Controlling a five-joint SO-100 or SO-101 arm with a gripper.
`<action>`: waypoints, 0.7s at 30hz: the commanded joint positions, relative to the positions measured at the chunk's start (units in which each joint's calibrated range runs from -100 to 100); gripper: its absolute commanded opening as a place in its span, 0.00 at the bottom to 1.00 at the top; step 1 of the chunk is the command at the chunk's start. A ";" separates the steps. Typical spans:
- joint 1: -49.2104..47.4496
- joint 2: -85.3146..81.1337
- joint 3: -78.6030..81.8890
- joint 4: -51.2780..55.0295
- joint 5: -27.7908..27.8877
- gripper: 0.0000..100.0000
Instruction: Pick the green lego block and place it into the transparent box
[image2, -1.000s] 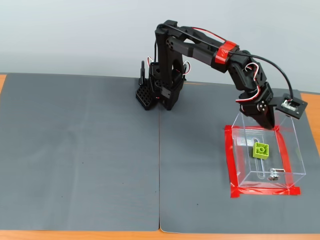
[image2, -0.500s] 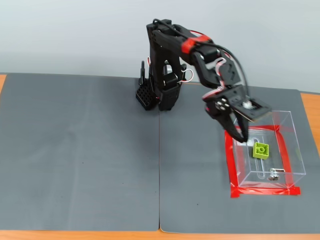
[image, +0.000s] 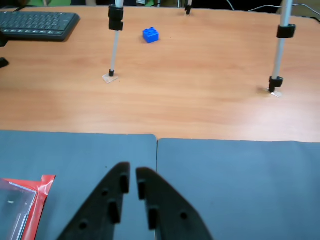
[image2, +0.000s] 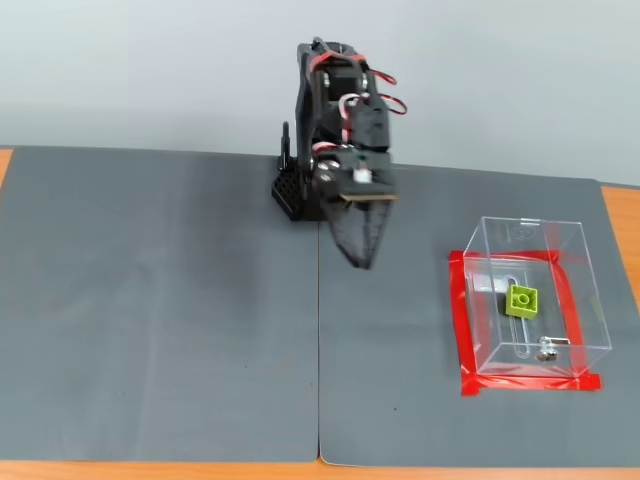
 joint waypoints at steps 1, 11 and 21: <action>0.51 -6.11 2.63 -0.56 0.22 0.02; 2.30 -24.08 18.19 -0.65 0.22 0.02; 5.35 -37.48 34.29 -0.56 1.73 0.02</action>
